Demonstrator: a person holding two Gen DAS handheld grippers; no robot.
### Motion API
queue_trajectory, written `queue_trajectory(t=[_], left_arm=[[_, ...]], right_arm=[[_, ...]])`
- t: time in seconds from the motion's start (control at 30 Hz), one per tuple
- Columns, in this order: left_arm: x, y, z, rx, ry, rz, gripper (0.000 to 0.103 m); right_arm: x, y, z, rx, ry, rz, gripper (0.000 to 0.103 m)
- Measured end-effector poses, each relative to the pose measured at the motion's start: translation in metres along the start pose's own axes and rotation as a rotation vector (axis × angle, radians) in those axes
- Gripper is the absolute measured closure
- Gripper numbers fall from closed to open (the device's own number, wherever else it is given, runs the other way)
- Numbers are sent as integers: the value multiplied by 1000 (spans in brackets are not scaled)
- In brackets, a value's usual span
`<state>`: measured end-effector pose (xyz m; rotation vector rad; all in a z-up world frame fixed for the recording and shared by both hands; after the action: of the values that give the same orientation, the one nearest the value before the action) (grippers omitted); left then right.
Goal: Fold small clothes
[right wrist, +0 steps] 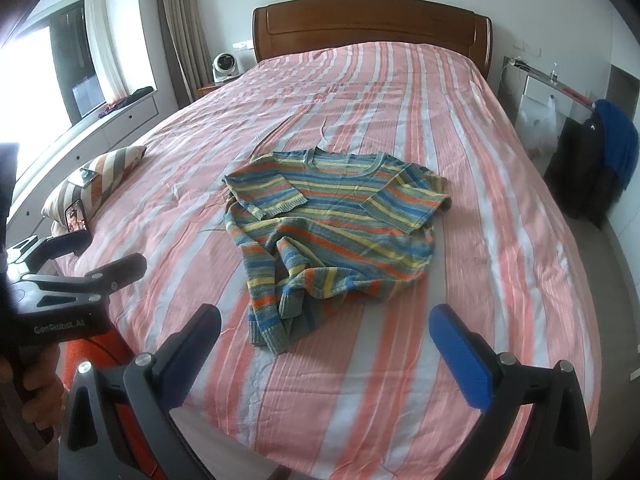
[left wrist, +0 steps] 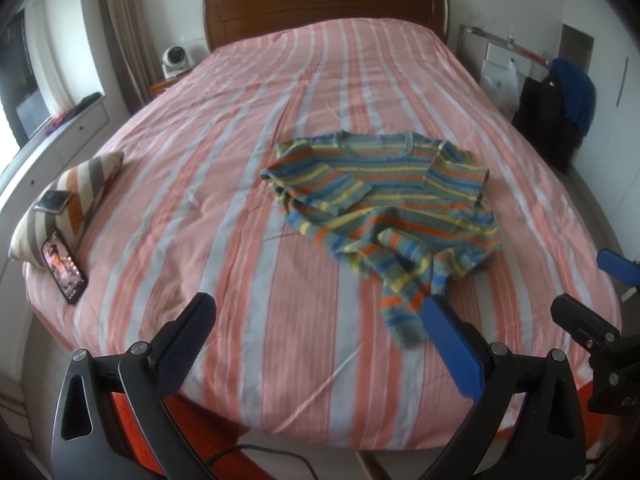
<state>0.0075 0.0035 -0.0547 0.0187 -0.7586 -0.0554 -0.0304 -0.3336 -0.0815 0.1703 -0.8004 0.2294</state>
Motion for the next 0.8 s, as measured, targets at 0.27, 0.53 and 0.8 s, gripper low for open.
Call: queue_trajectory(t=[0.27, 0.53, 0.8], left_arm=[[3, -1, 6, -1, -22, 0, 0], [1, -1, 4, -2, -10, 2, 0], [1, -2, 5, -7, -20, 2, 0]], right_arm=[[3, -1, 1, 6, -10, -7, 0], [-2, 1, -2, 10, 3, -4, 0], [-3, 3, -2, 12, -4, -1, 0]])
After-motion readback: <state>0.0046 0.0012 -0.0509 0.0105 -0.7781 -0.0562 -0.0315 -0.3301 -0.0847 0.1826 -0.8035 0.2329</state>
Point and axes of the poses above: each gripper's, at about its wrist camera, not at the fingertips, and z roughly against the way its jaws point, y to its left, x to its top, the point moved 4 cm from there along -z, roughly the way its jaws point, and after that the axes turned 4 degrees about -y, right-handed, at the moved point
